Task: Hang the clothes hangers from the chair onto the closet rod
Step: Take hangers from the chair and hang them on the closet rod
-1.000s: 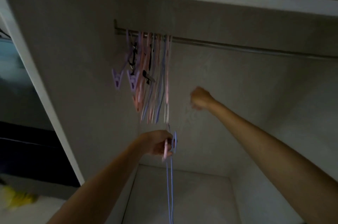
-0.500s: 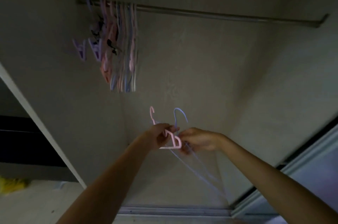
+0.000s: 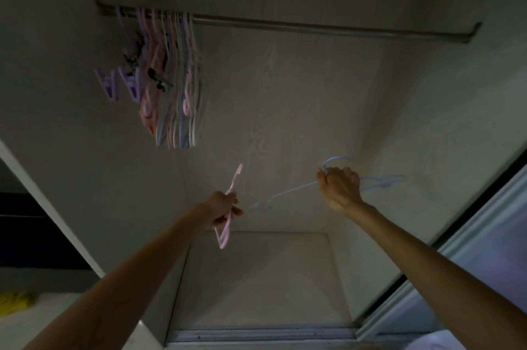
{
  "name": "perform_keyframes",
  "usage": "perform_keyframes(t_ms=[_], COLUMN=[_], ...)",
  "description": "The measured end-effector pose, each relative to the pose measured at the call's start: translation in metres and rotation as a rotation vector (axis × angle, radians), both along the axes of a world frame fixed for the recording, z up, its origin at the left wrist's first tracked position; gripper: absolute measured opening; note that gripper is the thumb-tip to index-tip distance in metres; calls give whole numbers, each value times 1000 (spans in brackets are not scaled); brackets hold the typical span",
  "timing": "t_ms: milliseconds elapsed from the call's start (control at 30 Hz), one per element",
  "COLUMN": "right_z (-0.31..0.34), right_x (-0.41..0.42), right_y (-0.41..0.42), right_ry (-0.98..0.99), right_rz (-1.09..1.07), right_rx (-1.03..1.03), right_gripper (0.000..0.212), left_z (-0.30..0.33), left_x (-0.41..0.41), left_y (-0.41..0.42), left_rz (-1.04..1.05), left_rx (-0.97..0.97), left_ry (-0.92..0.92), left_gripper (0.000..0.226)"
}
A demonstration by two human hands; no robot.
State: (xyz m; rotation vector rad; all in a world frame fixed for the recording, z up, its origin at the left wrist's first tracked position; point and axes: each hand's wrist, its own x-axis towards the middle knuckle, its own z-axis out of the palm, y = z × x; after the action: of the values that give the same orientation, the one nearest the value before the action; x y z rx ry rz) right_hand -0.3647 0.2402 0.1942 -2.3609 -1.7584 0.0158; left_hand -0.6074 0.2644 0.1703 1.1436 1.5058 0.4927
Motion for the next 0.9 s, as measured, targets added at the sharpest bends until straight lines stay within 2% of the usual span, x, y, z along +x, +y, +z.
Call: perform_keyframes(t_ms=[67, 167, 400, 500, 667, 767, 900], right_z=[8, 35, 94, 118, 163, 187, 193], right_x=[-2, -11, -39, -56, -88, -115, -140], right_y=[9, 20, 51, 76, 123, 154, 191], right_ry=[-73, -193, -73, -10, -73, -63, -92], right_rz=[34, 65, 56, 73, 155, 137, 100], right_rx=[-55, -27, -177, -109, 43, 163, 200], right_gripper=[48, 48, 39, 38, 31, 34, 38], left_z=[4, 12, 40, 50, 57, 55, 48], left_x=[-3, -8, -22, -27, -32, -32, -28], left_y=[7, 13, 28, 41, 70, 88, 103], left_rz=[14, 31, -39, -35, -5, -13, -38], left_rx=[17, -24, -12, -23, -38, -27, -31], left_ry=[1, -70, -81, -69, -63, -60, -65], left_gripper=[32, 32, 35, 34, 37, 36, 36])
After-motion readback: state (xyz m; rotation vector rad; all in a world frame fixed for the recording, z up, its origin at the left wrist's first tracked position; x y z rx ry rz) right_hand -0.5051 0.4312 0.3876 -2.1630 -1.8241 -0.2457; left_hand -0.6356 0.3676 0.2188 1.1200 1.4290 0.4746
